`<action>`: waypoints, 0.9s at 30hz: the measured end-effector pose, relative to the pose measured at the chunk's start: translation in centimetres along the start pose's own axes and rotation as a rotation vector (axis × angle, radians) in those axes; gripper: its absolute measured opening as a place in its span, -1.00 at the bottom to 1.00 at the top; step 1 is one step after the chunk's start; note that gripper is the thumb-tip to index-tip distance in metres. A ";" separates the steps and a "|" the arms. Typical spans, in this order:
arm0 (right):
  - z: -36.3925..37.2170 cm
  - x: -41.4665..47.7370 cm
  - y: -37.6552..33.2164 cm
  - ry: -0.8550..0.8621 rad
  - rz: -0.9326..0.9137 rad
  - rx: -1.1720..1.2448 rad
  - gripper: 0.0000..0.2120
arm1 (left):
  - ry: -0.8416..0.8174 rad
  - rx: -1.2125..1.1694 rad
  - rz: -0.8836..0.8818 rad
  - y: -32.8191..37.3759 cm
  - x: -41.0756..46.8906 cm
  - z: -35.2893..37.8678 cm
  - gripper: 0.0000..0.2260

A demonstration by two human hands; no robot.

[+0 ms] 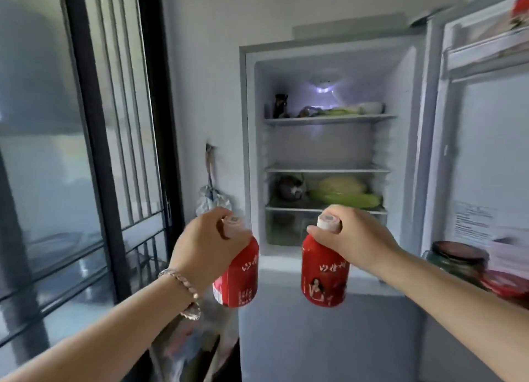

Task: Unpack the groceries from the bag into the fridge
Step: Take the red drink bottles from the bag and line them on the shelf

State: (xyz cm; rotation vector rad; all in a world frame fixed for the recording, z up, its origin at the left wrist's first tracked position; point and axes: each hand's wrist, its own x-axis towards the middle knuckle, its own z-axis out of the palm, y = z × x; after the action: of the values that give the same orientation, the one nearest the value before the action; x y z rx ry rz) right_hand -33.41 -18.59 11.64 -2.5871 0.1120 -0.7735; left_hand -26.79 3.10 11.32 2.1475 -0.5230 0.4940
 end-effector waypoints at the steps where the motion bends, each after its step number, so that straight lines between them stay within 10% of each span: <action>1: 0.2 2.0 1.0 0.023 0.004 0.004 -0.72 | 0.022 -0.026 0.015 0.0 2.2 1.2 -0.87; 15: -0.1 33.3 15.4 0.433 -0.022 0.066 -0.79 | 0.246 -0.131 0.212 2.5 31.5 17.4 -0.82; 27: 3.5 46.1 21.7 0.309 0.185 0.050 -0.69 | 0.171 -0.087 0.186 1.0 44.6 23.2 -0.85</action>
State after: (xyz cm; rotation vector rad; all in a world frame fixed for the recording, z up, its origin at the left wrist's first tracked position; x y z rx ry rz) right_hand 8.21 -45.87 22.94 -2.3517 0.4124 -1.0829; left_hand 13.63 -24.78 21.95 1.9621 -0.6392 0.7378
